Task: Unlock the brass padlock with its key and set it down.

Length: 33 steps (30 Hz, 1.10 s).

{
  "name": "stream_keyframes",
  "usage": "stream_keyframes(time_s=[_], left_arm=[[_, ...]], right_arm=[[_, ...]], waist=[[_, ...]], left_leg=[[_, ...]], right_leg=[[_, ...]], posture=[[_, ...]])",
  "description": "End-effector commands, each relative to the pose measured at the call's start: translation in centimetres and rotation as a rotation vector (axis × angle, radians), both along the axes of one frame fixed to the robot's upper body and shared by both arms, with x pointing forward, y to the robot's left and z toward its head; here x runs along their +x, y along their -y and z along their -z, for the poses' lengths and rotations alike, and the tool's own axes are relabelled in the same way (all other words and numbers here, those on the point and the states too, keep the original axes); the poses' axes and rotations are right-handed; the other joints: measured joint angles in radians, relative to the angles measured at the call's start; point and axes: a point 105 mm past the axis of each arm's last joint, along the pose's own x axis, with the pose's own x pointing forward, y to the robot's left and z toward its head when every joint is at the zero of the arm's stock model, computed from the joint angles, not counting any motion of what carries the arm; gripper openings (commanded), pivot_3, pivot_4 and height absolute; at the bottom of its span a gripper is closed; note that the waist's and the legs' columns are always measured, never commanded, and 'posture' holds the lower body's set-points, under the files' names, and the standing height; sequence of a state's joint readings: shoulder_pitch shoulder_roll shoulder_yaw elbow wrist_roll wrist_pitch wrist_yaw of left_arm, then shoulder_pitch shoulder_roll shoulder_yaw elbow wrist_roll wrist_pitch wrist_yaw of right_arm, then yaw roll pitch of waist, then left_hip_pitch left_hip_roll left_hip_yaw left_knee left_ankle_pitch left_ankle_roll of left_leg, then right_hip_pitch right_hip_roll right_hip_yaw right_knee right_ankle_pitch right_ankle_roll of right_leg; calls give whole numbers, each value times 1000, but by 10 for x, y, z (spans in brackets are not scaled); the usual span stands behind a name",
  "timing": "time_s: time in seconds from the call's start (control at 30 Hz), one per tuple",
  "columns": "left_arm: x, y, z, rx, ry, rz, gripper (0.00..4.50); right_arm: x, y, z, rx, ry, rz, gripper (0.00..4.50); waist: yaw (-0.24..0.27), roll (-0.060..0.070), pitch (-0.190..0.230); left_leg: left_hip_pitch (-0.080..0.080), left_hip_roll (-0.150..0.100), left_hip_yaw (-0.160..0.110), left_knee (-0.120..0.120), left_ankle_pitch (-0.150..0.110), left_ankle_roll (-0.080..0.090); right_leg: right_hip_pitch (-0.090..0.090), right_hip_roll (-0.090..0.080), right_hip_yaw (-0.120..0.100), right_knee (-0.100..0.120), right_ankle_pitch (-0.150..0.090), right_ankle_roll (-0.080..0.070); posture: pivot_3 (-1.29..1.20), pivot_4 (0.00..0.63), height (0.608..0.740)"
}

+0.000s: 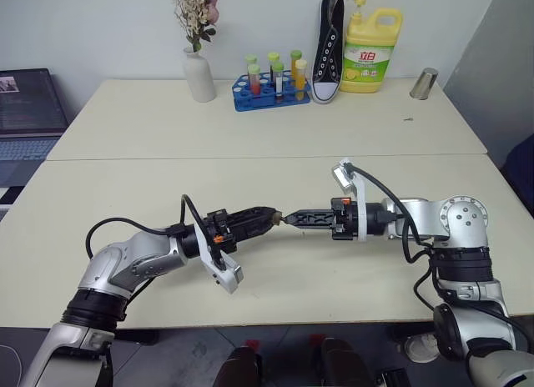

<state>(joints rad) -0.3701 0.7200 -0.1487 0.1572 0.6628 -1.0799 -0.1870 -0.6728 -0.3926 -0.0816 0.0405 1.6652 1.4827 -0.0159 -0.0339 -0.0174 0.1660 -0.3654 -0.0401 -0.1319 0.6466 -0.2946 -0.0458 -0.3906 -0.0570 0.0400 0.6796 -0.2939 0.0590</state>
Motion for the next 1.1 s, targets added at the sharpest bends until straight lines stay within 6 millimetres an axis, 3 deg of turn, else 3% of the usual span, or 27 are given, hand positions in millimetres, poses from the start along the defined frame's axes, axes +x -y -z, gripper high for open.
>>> stream_keyframes(time_s=[0.03,0.17,0.27,0.37,0.5,0.63,1.03,1.1], left_arm=[[2,-2,-7,-23,15,-19,929],[2,-2,-8,-33,13,-25,929],[1,-1,-10,-52,10,-29,929],[0,0,-10,-57,6,-25,929],[1,2,-10,-63,-2,-22,929],[1,5,-10,-68,-5,-12,929],[2,7,-11,-70,-11,-2,929],[1,7,-11,-67,-11,-1,929]], right_arm=[[-7,1,-9,25,55,-32,2005],[-4,8,-9,-26,131,-3,3473],[5,21,-4,-203,417,59,4497],[15,22,-4,-208,570,115,4500],[0,3,-5,-137,632,46,4500],[2,-11,-8,-98,693,70,4500],[9,-24,2,-109,715,57,4500],[10,-24,2,-108,712,60,4134]], waist=[[1,0,0],[1,0,0],[2,2,1],[1,1,1],[-4,1,1],[-1,1,1],[2,1,1],[2,1,1]], left_leg=[[0,0,0,0,0,0],[0,0,0,0,0,0],[-1,0,0,0,0,0],[-1,-1,0,0,0,0],[0,0,0,-1,0,0],[0,1,0,0,0,0],[0,0,0,0,0,0],[0,0,0,0,0,0]], right_leg=[[0,0,0,0,0,0],[0,0,0,0,0,0],[0,0,0,-1,0,0],[0,0,-2,-2,0,0],[0,1,-1,-1,0,0],[0,1,-1,-1,0,0],[0,0,-1,-1,0,0],[0,0,-1,-1,0,0]], posture=[[0,150,740],[0,150,740],[0,150,740],[0,150,740],[0,150,740],[0,150,740],[0,150,740],[0,150,740]])
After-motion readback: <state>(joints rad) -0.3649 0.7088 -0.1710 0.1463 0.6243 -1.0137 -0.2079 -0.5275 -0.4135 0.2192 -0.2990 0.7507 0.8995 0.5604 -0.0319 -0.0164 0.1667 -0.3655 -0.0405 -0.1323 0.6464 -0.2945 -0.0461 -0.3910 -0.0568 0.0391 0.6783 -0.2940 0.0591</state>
